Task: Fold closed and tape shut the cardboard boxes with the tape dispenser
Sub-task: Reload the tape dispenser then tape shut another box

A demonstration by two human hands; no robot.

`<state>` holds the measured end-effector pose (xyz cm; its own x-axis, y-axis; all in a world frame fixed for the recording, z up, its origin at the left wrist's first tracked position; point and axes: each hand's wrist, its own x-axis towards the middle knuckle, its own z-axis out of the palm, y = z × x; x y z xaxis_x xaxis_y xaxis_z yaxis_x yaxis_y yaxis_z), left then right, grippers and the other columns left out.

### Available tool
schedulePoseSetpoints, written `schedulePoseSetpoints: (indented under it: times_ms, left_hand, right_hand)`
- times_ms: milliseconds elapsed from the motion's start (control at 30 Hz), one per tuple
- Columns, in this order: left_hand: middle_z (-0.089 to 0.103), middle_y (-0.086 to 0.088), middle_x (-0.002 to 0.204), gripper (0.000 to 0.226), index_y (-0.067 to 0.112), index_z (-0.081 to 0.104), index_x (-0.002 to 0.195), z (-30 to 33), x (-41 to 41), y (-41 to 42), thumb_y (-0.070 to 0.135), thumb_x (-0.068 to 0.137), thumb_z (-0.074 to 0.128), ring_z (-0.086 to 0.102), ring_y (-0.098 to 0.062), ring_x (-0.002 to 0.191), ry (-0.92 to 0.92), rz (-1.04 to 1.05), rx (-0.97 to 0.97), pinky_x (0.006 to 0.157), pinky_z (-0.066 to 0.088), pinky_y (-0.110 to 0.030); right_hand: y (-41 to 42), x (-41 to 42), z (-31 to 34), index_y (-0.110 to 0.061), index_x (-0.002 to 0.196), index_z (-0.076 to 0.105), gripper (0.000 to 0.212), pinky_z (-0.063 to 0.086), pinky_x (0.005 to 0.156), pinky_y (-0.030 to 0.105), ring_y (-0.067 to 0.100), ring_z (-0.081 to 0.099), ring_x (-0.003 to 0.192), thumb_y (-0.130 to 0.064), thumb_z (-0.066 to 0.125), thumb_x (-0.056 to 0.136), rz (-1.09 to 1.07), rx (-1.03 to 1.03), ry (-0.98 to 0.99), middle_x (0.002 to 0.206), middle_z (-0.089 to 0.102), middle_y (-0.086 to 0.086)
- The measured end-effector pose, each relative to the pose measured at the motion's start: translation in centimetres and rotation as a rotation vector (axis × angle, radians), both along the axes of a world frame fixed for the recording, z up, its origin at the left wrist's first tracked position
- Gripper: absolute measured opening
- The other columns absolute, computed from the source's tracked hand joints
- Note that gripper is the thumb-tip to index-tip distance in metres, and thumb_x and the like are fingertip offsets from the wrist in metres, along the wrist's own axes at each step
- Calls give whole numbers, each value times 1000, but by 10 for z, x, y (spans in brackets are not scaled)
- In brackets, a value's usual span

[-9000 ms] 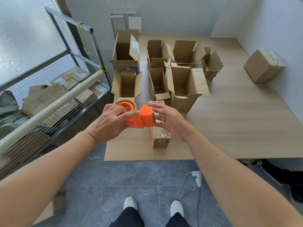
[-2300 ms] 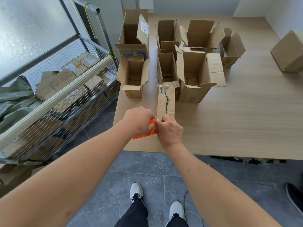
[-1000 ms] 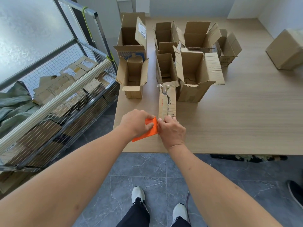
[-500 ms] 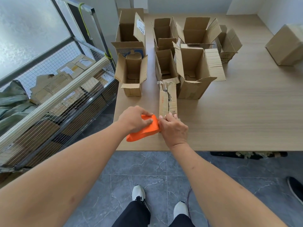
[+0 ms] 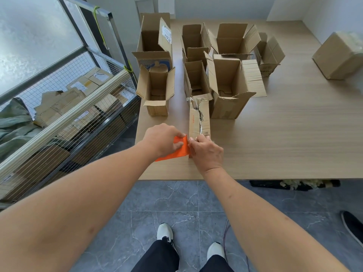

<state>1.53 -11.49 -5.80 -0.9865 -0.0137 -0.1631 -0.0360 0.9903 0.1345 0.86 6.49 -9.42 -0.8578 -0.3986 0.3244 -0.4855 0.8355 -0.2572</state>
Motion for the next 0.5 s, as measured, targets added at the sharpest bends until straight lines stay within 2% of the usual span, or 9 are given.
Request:
schedulePoseSetpoints:
  times_ms: [267, 333, 433, 500]
  left_hand:
    - [68, 6, 119, 38, 49, 65, 129, 0, 5, 6, 59, 92, 59, 64, -22, 102, 0, 102, 66, 68, 43, -33]
    - [67, 5, 120, 38, 47, 66, 128, 4, 1, 10, 58, 92, 61, 65, -23, 103, -19, 132, 48, 70, 46, -34]
    - [68, 2, 117, 37, 40, 67, 126, 11, -6, 19, 55, 92, 60, 65, -25, 102, -19, 94, -38, 75, 50, -35]
    - [70, 1, 111, 34, 38, 69, 123, 14, -4, 23, 52, 94, 58, 66, -27, 97, 0, 29, -109, 73, 49, -35]
  right_hand:
    - [-3, 3, 0, -15, 85, 76, 5, 45, 46, 28, 31, 63, 62, -15, 77, 90, -30, 12, 5, 72, 61, 3]
    - [-4, 4, -1, -15, 92, 75, 10, 47, 50, 30, 31, 65, 71, -19, 67, 98, -28, 48, 7, 78, 63, 3]
    - [-6, 3, -2, -20, 112, 68, 31, 44, 61, 31, 27, 64, 90, -30, 39, 110, -23, 152, -86, 98, 62, 0]
    - [-5, 3, -3, -21, 113, 67, 32, 41, 60, 29, 25, 63, 88, -30, 37, 110, -22, 167, -74, 99, 62, -2]
